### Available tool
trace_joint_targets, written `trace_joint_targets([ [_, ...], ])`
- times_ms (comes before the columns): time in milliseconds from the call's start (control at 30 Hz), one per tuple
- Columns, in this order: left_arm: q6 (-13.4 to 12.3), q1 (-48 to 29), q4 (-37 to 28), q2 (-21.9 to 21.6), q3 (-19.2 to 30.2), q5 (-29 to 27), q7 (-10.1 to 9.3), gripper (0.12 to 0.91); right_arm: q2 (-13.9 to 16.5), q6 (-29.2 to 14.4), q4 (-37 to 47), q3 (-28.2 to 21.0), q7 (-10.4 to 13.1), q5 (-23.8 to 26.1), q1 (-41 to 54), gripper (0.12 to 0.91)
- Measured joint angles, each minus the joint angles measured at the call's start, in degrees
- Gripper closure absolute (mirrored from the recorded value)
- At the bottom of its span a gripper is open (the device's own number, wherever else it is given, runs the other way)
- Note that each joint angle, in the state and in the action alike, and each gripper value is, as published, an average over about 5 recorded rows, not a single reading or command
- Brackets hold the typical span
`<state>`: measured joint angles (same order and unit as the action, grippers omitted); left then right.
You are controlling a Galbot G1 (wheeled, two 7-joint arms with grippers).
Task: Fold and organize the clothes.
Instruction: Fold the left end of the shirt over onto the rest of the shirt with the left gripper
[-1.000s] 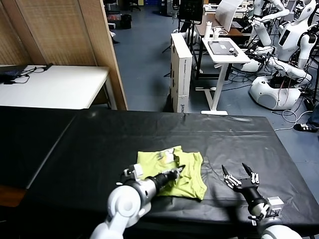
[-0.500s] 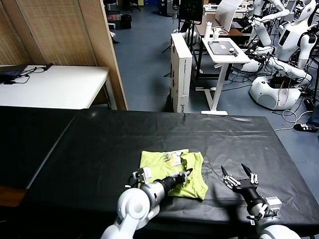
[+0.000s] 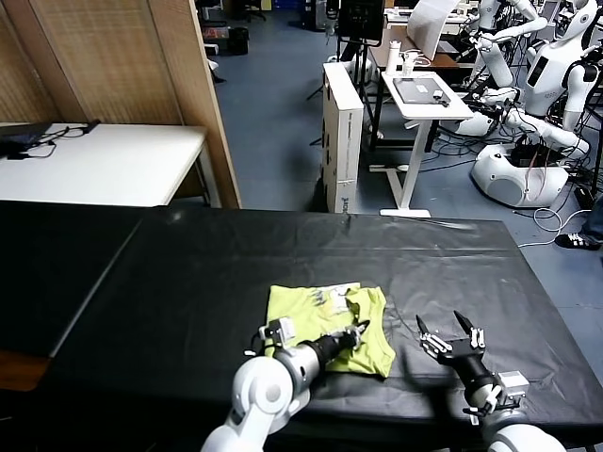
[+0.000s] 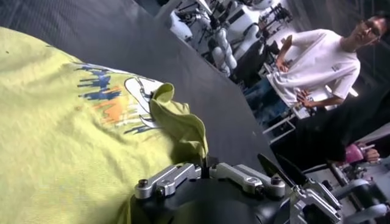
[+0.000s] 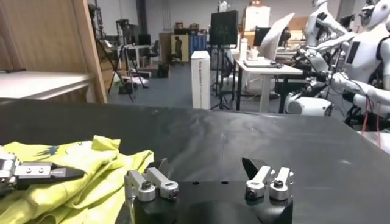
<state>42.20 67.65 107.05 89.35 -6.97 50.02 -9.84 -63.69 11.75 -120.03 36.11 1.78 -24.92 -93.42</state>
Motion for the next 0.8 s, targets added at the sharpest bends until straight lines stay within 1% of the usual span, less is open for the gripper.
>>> trace_joint_targets([
  [100, 0.0, 0.05, 0.24, -0.06, 0.0, -0.08, 0.09, 0.845, 0.71, 0.24, -0.02, -0.29, -0.31, 0.01, -0.2, 0.118],
  [200, 0.0, 0.06, 0.89, -0.2, 0.05, 0.32, 0.02, 0.769, 1.7, 0.44, -0.08, -0.38, -0.55, -0.05, -0.48, 0.118],
  [233, 0.0, 0.07, 1.18, -0.23, 0.11, 0.52, -0.01, 0.713, 2.09, 0.53, -0.15, -0.41, -0.58, -0.14, -0.58, 0.118],
  [300, 0.0, 0.13, 1.81, -0.27, 0.27, 0.83, -0.04, 0.562, 2.96, 0.89, -0.46, -0.61, -0.61, -0.56, -0.83, 0.118],
  [367, 0.0, 0.16, 2.48, -0.29, 0.36, 0.75, 0.02, 0.372, 3.9, 1.42, -1.04, -1.02, -0.82, -1.17, -1.18, 0.118],
  [433, 0.0, 0.08, 3.23, -0.51, 0.19, 0.01, 0.48, 0.261, 5.08, 1.77, -2.04, -1.72, -1.67, -1.39, -1.72, 0.118],
  [467, 0.0, -0.01, 3.68, -0.73, -0.01, -0.49, 0.89, 0.219, 5.78, 1.71, -2.63, -2.16, -2.28, -1.17, -2.03, 0.118],
  [567, 0.0, -0.43, 5.67, -2.17, -1.1, -1.48, 2.24, 0.141, 8.66, 0.3, -4.72, -4.01, -4.6, 1.01, -2.98, 0.118],
  [600, 0.0, -0.57, 6.49, -2.92, -1.62, -1.45, 2.62, 0.13, 9.84, -0.38, -5.41, -4.77, -5.34, 2.14, -3.16, 0.118],
  [700, 0.0, -0.84, 8.93, -5.87, -3.97, -0.69, 3.4, 0.124, 13.6, -2.34, -7.09, -7.31, -7.43, 6.16, -3.05, 0.118],
  [800, 0.0, -0.74, 10.73, -9.0, -7.21, 0.09, 3.68, 0.123, 16.87, -4.06, -7.67, -9.82, -9.77, 11.11, -2.29, 0.118],
])
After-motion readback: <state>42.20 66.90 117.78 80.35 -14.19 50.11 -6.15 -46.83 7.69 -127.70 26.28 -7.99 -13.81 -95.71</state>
